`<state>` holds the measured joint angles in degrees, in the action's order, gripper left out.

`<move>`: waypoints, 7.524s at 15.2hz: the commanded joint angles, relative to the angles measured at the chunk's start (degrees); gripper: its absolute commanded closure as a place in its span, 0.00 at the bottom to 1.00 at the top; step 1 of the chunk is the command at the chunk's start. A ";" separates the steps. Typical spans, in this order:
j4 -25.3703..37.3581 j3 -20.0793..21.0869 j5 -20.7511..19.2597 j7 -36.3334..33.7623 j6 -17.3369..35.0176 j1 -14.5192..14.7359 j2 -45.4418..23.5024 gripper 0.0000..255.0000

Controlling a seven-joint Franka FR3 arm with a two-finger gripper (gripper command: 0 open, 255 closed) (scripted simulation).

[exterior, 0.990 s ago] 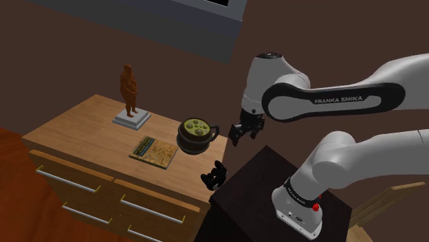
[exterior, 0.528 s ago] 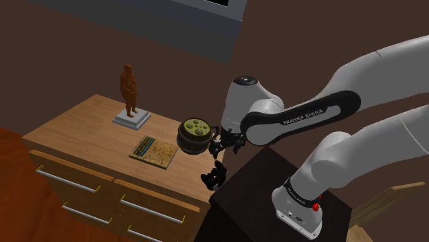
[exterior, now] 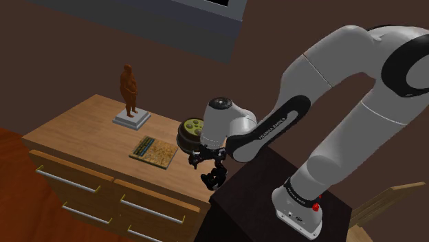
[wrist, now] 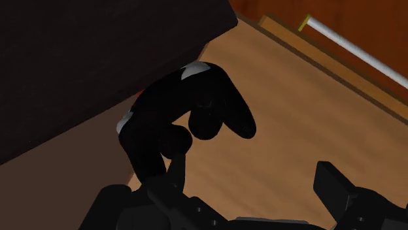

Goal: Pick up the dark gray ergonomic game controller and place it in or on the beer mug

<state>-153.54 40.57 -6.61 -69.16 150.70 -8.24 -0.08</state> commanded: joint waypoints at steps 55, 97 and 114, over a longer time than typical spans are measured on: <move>2.63 -11.72 -28.51 6.21 4.89 -6.53 -18.10 1.00; 3.25 -3.53 16.19 40.86 -25.22 -7.78 20.69 1.00; 27.43 -5.92 -1.73 39.47 -29.50 -17.57 -2.53 1.00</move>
<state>-128.45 34.83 -6.60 -29.19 121.55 -25.45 -0.16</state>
